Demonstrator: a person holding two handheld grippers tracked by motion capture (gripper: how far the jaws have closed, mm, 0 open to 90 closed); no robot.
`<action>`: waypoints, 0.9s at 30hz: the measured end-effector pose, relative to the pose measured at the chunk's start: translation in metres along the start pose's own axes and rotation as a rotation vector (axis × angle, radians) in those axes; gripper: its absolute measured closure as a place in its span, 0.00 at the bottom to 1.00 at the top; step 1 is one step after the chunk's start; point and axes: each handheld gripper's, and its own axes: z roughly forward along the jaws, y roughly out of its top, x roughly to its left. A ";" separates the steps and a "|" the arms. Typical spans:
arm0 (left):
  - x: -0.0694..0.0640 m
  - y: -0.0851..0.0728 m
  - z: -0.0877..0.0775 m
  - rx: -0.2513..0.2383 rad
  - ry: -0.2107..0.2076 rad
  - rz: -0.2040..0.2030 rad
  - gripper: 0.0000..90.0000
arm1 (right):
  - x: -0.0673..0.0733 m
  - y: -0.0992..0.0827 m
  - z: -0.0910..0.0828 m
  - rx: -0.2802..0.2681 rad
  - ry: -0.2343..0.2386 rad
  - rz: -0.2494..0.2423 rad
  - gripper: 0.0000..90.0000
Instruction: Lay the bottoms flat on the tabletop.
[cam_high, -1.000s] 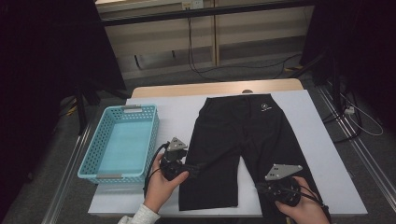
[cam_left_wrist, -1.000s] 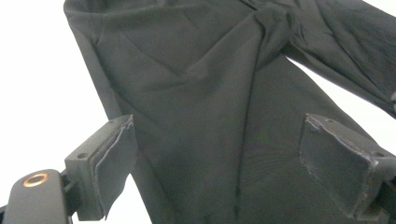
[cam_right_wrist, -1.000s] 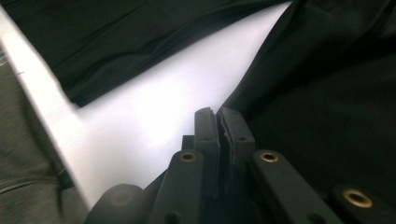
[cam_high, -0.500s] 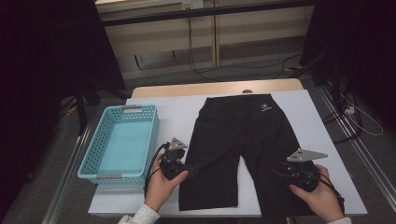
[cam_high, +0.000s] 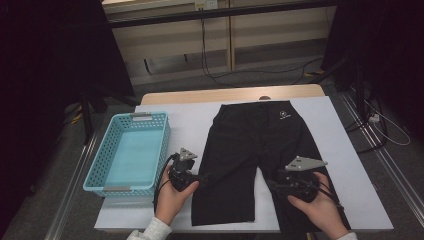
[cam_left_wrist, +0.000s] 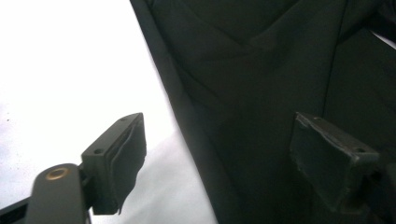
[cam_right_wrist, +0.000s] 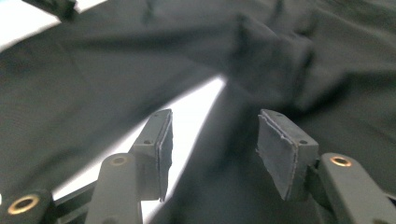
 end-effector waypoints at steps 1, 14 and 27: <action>0.000 0.000 0.000 0.002 -0.003 -0.005 0.18 | 0.003 0.003 0.004 0.002 0.014 -0.002 0.52; 0.002 -0.001 -0.008 -0.029 -0.014 -0.010 0.15 | 0.026 0.016 0.052 0.114 0.047 -0.031 0.78; 0.001 0.000 -0.010 -0.031 -0.030 -0.012 0.15 | 0.030 0.020 0.056 0.115 0.067 -0.044 0.69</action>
